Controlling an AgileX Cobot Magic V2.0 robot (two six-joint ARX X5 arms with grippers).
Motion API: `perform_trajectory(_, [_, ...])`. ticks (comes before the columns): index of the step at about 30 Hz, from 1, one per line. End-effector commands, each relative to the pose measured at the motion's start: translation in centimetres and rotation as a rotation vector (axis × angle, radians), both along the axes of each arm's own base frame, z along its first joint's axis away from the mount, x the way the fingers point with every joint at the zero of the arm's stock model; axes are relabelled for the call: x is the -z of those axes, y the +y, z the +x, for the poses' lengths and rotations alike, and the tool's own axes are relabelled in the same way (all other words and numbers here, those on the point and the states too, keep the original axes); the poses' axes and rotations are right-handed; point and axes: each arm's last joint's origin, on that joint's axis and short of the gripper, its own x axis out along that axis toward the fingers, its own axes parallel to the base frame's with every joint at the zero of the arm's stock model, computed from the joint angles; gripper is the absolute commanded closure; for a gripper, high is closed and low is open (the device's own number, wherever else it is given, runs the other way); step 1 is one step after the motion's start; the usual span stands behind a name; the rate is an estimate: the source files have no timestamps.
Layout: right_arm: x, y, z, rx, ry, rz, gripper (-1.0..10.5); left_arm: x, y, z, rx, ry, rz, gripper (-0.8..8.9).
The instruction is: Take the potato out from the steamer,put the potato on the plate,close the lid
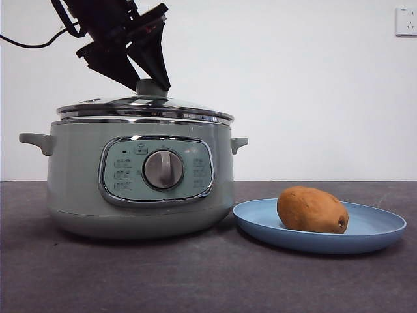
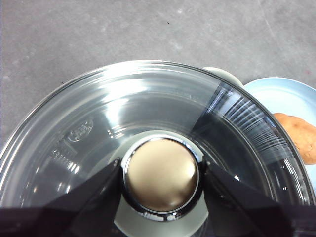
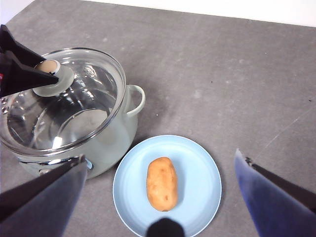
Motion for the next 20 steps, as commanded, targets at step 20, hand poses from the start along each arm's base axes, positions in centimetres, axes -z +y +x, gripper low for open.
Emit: perform_trajectory(20, [-0.1,0.0,0.0,0.008,-0.009,0.008,4.5,1.4,1.9,-0.2,-0.067,0.081,0.040,8.14])
